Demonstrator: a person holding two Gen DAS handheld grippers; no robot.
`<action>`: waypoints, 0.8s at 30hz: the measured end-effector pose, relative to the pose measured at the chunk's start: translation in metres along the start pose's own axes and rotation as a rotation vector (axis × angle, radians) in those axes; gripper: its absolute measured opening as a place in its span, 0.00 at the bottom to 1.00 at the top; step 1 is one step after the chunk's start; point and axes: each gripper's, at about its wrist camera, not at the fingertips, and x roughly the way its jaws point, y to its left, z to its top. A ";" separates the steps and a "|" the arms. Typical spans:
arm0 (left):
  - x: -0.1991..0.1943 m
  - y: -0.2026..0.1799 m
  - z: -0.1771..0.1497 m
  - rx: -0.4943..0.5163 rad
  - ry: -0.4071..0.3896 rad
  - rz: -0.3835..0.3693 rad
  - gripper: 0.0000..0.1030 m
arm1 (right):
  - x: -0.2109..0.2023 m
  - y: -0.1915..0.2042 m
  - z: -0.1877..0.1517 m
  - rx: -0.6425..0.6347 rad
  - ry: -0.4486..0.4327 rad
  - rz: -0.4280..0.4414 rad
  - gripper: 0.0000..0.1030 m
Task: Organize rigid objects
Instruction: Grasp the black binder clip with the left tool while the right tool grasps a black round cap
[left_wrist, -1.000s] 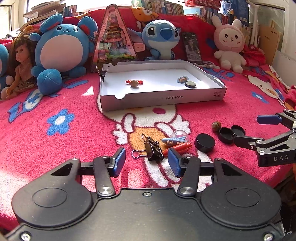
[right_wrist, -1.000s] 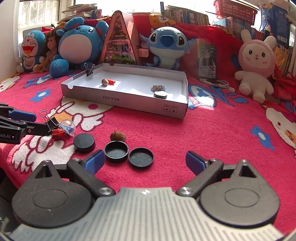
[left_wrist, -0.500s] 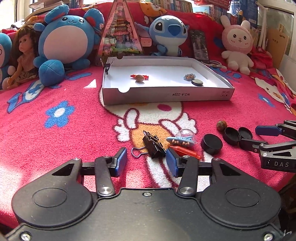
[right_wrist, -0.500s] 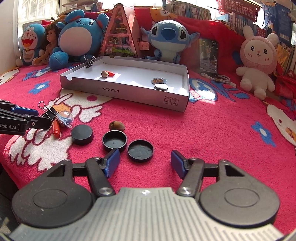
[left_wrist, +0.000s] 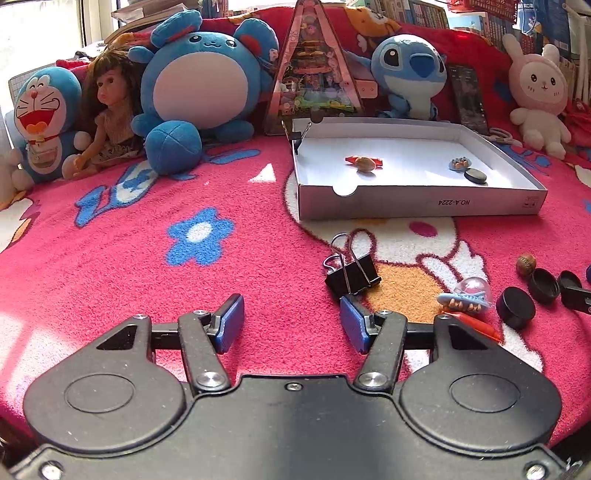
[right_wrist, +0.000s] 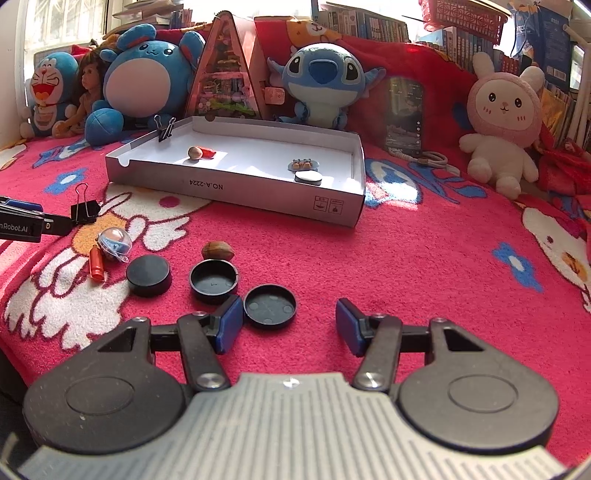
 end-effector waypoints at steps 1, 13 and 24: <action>0.000 0.001 0.000 -0.008 0.003 -0.007 0.55 | 0.000 -0.002 0.000 0.005 0.001 -0.006 0.67; 0.010 -0.027 0.006 -0.106 -0.013 -0.083 0.58 | -0.001 0.004 -0.004 0.041 -0.020 0.004 0.64; 0.010 -0.037 0.017 -0.058 -0.047 -0.048 0.33 | 0.001 0.002 0.008 0.067 0.000 0.031 0.35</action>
